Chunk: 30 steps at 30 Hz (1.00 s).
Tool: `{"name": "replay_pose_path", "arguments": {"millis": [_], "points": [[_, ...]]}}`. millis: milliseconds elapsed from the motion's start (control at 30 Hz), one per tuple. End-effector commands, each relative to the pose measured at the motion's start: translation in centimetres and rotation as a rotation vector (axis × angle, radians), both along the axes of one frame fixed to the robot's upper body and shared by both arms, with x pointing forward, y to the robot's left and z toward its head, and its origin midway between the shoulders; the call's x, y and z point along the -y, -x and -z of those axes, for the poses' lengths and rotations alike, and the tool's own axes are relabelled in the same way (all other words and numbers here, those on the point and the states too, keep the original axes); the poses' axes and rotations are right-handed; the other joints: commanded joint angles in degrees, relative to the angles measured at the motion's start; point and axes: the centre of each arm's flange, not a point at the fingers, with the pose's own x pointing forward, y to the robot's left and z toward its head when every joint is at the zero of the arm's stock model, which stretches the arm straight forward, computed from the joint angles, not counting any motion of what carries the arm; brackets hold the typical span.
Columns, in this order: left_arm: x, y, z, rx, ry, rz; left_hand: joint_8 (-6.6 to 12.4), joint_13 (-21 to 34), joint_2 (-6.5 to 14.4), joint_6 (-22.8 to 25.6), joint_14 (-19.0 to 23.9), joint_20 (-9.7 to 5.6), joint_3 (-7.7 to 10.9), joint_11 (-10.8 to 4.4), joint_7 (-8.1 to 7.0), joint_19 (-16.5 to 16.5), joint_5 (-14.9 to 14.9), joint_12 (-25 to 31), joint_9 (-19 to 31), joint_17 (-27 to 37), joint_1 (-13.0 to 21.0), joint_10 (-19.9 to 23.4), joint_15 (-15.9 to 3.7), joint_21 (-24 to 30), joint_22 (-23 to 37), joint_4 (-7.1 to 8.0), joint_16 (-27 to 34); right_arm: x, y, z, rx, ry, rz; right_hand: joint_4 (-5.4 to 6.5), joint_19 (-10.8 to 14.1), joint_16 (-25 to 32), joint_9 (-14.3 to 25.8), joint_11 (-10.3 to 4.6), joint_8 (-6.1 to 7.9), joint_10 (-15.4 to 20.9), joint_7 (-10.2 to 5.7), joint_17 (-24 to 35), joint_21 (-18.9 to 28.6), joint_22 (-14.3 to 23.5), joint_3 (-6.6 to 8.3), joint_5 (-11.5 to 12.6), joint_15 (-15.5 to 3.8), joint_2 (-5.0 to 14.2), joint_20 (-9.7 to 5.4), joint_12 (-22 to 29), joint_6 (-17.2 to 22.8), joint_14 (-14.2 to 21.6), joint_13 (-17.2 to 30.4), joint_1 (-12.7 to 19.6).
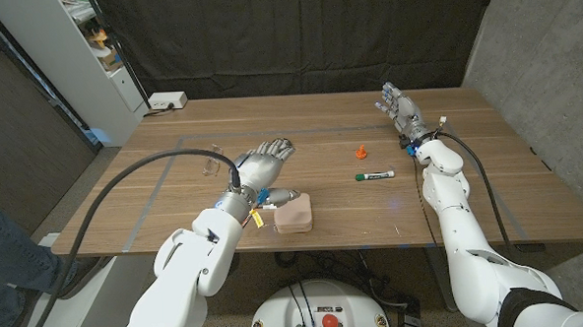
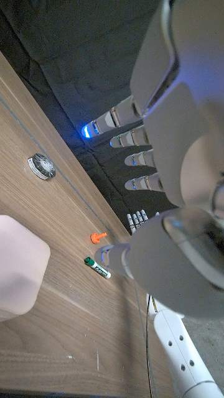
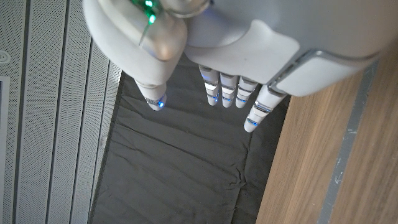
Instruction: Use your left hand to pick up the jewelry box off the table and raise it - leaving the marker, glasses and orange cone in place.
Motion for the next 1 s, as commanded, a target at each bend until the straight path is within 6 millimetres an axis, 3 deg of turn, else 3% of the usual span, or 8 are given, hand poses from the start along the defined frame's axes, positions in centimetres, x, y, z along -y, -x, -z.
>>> {"name": "replay_pose_path", "arguments": {"millis": [33, 1000], "points": [[0.8, 0.0, 1.0, 0.01, 0.024, 0.005, 0.06, 0.26, 0.25, 0.46, -0.23, 0.18, -0.17, -0.4, 0.13, 0.76, 0.37, 0.23, 0.27, -0.07, 0.74, 0.06, 0.37, 0.28, -0.02, -0.18, -0.3, 0.5, 0.2, 0.3, -0.002, -0.007, 0.004, -0.24, 0.05, -0.01, 0.21, 0.01, 0.16, -0.02, -0.18, 0.19, 0.38, 0.26, 0.2, 0.23, 0.05, 0.08, 0.47, 0.45, 0.15, 0.1, 0.26, -0.47], [1.8, -1.1, 2.8, -0.097, 0.1, 0.02, 0.39, 0.39, 0.75, 2.21, 0.16, 0.21, -0.12, -0.59, 0.4, 1.97, 0.74, 0.52, 0.27, -0.27, 1.7, 0.56, 0.16, -0.04, -0.31, -0.04, -0.47, 1.6, 0.6, 0.3, -0.004, 0.002, 0.009, -0.18, 0.05, 0.02, 0.21, -0.16, 0.18, 0.01, -0.26, 0.22, 0.42, 0.27, 0.15, 0.23, 0.05, 0.17, 0.5, 0.47, 0.23, 0.1, 0.26, -0.65]]}}
